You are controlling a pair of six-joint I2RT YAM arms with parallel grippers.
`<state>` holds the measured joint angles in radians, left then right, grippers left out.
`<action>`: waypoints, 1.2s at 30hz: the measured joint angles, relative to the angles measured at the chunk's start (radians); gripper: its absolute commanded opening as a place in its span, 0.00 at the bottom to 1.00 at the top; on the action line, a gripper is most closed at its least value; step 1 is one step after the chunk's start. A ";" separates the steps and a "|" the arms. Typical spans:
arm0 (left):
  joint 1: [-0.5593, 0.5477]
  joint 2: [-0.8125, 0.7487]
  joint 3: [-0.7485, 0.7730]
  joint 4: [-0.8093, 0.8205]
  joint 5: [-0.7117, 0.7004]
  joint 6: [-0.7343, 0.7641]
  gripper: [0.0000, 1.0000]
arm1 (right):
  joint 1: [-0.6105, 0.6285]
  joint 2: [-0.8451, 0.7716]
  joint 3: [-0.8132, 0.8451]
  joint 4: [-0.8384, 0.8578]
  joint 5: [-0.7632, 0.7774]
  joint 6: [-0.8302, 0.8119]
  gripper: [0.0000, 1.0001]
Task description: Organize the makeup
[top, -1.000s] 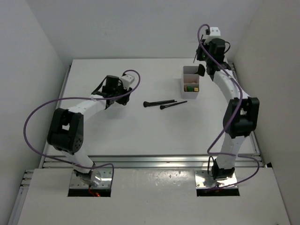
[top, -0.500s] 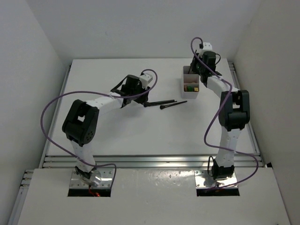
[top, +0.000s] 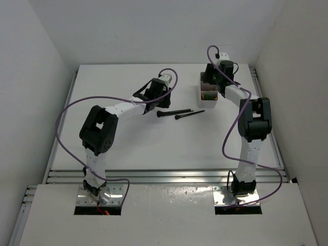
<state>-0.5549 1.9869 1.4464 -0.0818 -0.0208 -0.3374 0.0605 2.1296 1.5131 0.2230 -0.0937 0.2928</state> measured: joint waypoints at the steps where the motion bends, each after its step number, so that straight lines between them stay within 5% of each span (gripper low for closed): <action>1: -0.008 0.001 0.010 0.001 -0.009 -0.016 0.38 | 0.000 0.000 0.000 -0.006 -0.003 -0.002 0.60; 12: -0.066 0.013 0.012 -0.101 -0.036 -0.048 0.13 | 0.008 -0.190 -0.094 -0.073 -0.023 -0.068 0.69; 25: -0.066 0.127 0.022 -0.150 -0.056 -0.079 0.13 | 0.006 -0.456 -0.362 -0.099 -0.018 -0.102 0.70; 36: -0.050 0.178 0.090 -0.159 -0.132 -0.116 0.14 | -0.017 -0.588 -0.430 -0.130 0.006 -0.144 0.70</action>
<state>-0.6048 2.1651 1.5364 -0.2405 -0.1524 -0.4538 0.0433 1.5414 1.0828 0.0933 -0.0872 0.1486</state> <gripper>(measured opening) 0.128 0.699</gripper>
